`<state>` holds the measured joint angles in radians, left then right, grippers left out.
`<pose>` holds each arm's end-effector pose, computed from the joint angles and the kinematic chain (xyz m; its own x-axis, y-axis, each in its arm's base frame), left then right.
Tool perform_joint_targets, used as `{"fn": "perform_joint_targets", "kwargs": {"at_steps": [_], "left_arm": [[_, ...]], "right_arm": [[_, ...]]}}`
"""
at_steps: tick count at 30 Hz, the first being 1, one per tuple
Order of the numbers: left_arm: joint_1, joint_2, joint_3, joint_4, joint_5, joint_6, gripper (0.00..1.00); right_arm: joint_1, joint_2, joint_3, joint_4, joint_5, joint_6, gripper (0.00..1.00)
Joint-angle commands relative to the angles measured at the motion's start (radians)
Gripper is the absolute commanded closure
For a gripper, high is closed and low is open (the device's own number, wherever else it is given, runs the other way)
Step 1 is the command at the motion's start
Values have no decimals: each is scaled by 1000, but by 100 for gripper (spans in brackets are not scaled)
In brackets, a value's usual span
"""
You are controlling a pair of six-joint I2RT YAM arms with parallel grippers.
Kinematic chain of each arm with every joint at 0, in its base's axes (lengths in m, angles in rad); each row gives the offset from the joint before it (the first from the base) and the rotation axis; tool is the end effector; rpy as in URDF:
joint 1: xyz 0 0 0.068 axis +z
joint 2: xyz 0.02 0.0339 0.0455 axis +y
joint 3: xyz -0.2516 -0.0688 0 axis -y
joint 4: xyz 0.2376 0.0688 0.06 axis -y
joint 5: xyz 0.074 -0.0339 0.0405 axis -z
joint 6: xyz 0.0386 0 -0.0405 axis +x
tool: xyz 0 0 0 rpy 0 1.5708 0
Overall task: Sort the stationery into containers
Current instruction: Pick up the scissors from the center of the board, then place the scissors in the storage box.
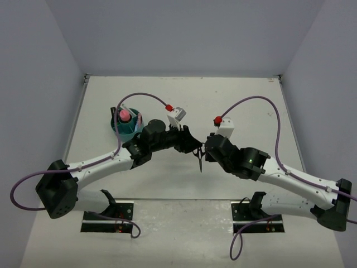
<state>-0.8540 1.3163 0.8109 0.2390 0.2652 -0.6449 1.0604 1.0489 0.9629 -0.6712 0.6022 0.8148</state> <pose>0.1901 -0.2335 0.2652 -0.6754 -0.1079 -0.7295 0.6102 0.4736 -0.6351 0.1233 0.1755 0.2983 -0.6071 0.1431 -0.7817 -0.1112 0.9587 0.2619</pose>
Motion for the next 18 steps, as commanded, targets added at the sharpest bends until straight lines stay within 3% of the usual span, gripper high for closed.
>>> {"fn": "perform_joint_targets", "kwargs": {"at_steps": [1, 5, 10, 12, 16, 17, 18], "left_arm": [[-10, -5, 47, 61, 22, -3, 62], [-11, 6, 37, 79, 49, -16, 83], [-13, 35, 40, 103, 100, -24, 87], [-13, 45, 48, 104, 110, -17, 100], [-13, 47, 71, 63, 95, 27, 100], [-13, 41, 85, 37, 74, 56, 100], [-12, 32, 100, 1, 44, 91, 100]], "right_arm": [[15, 10, 64, -32, 83, 18, 100], [18, 7, 71, -3, 68, 4, 100], [23, 18, 91, 1, 54, -9, 100], [25, 18, 91, 4, 51, -14, 100], [26, 0, 71, 29, 33, -38, 98], [25, -14, 57, 50, 23, -52, 82], [25, -31, 33, 67, 13, -69, 54]]}}
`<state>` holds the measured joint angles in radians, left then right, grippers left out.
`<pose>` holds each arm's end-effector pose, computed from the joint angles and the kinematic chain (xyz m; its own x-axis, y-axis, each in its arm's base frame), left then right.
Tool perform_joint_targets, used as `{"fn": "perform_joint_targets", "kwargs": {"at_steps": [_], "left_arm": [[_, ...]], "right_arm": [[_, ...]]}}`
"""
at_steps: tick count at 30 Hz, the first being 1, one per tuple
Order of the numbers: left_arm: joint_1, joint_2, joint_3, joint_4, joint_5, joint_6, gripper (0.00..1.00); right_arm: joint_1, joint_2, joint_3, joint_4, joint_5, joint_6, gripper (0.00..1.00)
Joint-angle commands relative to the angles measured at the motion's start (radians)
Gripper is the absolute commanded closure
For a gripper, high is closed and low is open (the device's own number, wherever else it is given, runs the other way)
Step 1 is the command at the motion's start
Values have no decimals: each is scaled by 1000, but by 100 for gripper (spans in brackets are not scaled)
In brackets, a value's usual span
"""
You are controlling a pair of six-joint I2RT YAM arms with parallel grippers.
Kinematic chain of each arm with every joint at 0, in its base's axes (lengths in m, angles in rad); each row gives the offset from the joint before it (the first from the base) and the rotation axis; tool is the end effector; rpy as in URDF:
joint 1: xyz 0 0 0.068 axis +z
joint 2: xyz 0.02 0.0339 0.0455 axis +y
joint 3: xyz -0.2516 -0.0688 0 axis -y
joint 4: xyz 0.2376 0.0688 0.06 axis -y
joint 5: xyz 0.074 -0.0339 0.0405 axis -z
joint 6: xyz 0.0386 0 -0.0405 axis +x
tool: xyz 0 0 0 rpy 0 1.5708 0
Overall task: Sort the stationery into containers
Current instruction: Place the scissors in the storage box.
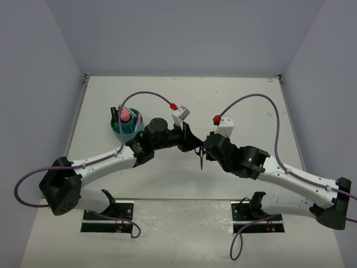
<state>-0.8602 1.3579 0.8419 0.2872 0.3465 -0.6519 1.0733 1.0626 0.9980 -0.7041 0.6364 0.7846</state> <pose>0.1926 -0.2439 0.2694 -0.6810 -0.0835 -0.7275 0.6485 0.3927 -0.6521 0.1223 0.1772 0.3048 -0.5901 0.1041 -0.8006 -0.1215 0.9689 0.2155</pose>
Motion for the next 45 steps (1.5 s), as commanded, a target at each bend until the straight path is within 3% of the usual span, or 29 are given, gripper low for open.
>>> {"fn": "perform_joint_targets", "kwargs": {"at_steps": [1, 3, 7, 9, 16, 19, 27, 30, 42, 45], "left_arm": [[-4, -17, 82, -83, -78, 126, 100], [-2, -39, 111, -165, -196, 186, 100], [6, -117, 143, -336, -427, 262, 100], [18, -169, 142, -385, -634, 257, 100], [142, -370, 71, -509, -1196, 117, 100], [276, -458, 10, -520, -1368, 2, 100], [446, -328, 106, -611, -1509, -198, 100], [473, -283, 99, -546, -1503, -198, 100], [487, -157, 0, -345, -1479, -247, 100], [489, -131, -1, -387, -1492, -300, 100]], "right_arm": [[13, -62, -23, 105, -25, -42, 32], [13, -102, -53, 104, -8, -29, 2], [8, -215, -109, 86, 39, -17, 1], [4, -287, -138, 75, 59, -9, 1], [-1, -407, -200, 51, 57, 0, 1], [-1, -404, -217, 46, 53, 11, 1], [-1, -375, -213, 46, 36, 15, 1], [-1, -384, -228, 46, 37, 16, 1], [-1, -425, -252, 46, 37, -5, 1], [-3, -434, -251, 46, 36, -7, 1]]}}
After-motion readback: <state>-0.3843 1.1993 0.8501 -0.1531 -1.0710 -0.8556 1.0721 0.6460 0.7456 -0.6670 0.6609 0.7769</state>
